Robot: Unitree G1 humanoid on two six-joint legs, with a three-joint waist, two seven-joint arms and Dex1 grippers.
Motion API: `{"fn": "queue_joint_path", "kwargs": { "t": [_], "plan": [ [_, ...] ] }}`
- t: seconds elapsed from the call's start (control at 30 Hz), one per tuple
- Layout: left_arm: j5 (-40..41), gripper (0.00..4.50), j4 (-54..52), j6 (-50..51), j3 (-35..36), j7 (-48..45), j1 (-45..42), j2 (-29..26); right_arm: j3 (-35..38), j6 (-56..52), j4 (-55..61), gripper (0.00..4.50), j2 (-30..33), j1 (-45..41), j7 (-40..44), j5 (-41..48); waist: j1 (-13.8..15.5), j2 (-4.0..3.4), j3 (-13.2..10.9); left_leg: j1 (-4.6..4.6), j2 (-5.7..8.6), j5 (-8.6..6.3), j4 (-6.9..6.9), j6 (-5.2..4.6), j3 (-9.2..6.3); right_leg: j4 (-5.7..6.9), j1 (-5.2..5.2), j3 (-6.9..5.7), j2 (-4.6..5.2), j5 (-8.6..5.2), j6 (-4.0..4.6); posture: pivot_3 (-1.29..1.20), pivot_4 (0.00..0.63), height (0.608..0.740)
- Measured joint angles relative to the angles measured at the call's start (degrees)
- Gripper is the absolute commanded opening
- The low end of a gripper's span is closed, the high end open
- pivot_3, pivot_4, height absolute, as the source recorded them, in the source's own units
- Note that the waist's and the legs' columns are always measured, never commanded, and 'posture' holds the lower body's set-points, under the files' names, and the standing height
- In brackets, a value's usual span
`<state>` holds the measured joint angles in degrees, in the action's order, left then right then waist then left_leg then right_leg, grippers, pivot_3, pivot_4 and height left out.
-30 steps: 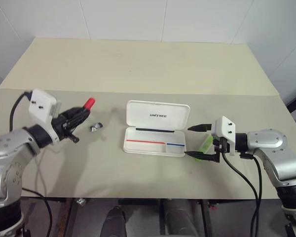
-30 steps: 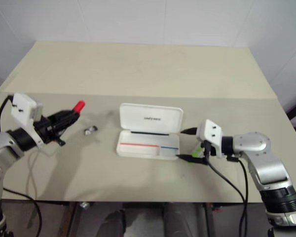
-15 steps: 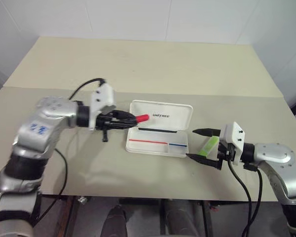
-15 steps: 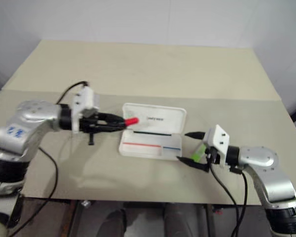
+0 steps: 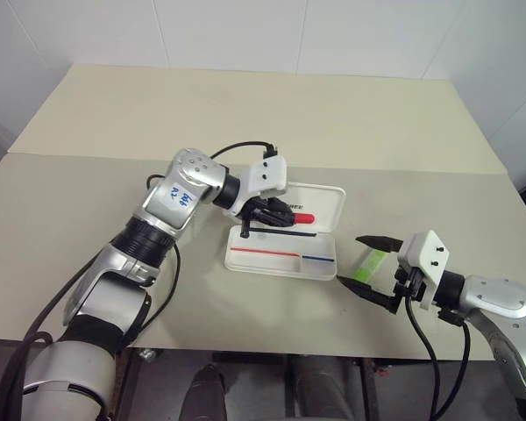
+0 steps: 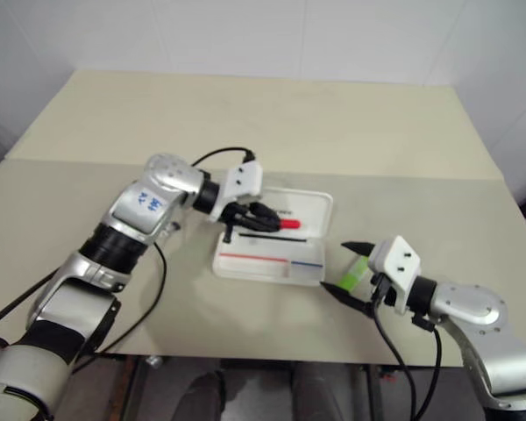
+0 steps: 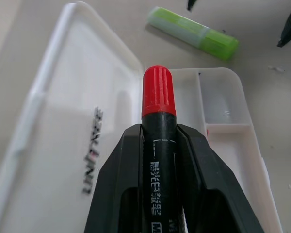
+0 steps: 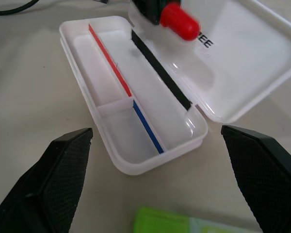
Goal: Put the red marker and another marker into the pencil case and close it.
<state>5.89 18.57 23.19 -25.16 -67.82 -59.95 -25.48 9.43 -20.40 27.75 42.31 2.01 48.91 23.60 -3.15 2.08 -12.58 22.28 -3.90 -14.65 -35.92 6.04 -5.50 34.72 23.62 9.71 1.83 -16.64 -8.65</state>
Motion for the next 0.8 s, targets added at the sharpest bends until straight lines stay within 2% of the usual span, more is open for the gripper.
{"fn": "queue_joint_path", "kwargs": {
  "t": [0.43, 0.8],
  "plan": [
    [-4.27, 0.62, 0.25, 5.78, -0.79, 1.81, -0.52, 6.03, 0.05, -1.09, 3.25, 4.5, -0.33, 2.05, -3.36, 0.45, 0.1, 0.0, 0.0, 0.0, 0.01, 0.0, -0.06, 0.0, 0.0, 0.03, -0.02, 0.02, 0.0, -0.06, 0.05, 0.0, 0.15, 0.74],
    [-5.41, 4.27, 0.25, 7.97, -0.95, 1.38, -0.52, 6.63, 1.06, -2.31, 3.89, 4.5, -0.32, 3.9, -4.87, 0.47, 0.17, 0.0, 0.0, 0.0, 0.02, 0.0, -0.07, 0.0, 0.0, 0.03, -0.02, 0.02, 0.0, -0.06, 0.05, 0.0, 0.15, 0.74]
  ]
}}
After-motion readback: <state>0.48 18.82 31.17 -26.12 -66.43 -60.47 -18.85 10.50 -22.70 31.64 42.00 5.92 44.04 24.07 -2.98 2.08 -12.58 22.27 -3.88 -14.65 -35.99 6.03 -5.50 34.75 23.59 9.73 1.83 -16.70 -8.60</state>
